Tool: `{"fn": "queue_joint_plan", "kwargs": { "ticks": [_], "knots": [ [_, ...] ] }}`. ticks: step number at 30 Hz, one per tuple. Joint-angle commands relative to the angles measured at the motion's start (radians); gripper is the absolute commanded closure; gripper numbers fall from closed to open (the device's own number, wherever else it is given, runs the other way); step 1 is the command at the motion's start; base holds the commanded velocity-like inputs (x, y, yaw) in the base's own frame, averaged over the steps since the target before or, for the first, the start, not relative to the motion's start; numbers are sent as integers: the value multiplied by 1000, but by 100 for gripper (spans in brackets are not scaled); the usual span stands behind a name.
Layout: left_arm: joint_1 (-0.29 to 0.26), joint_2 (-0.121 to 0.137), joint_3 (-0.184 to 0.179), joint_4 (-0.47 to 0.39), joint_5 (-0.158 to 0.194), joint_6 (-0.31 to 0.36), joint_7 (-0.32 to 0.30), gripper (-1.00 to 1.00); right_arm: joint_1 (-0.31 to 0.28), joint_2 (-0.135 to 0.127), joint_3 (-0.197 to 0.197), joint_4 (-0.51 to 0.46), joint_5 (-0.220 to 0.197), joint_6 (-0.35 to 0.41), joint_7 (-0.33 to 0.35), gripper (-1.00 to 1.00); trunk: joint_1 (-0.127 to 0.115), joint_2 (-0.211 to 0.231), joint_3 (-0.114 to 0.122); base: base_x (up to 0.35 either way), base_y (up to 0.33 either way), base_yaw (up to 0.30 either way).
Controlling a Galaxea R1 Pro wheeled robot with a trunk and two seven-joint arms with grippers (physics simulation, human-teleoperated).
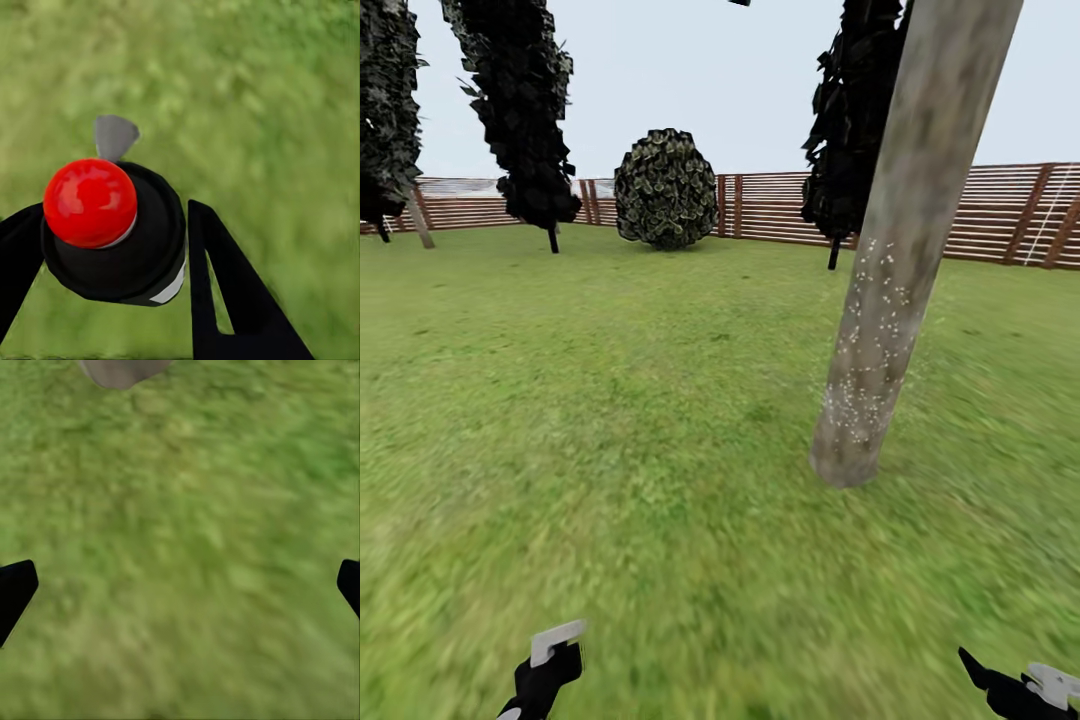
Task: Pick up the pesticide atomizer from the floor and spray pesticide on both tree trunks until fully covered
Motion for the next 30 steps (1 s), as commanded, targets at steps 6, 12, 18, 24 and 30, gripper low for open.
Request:
{"fn": "queue_joint_plan", "kwargs": {
  "ticks": [6,12,18,24,30],
  "knots": [
    [0,0,0,0,0,0,0,100,0,0,0,0,0,0,0,-100,0,0,0,0,0,279],
    [0,0,-1,0,0,0,0,100,0,0,0,0,0,0,0,-100,0,0,0,0,0,279],
    [0,-1,0,0,0,0,0,100,0,0,0,0,0,0,0,-100,0,0,0,0,0,279],
    [0,-1,0,0,0,0,0,100,0,0,0,0,0,0,0,-100,0,0,0,0,0,280],
    [0,-2,0,0,0,0,0,100,0,0,0,0,0,0,0,-100,0,0,0,0,0,280]
  ]
}}
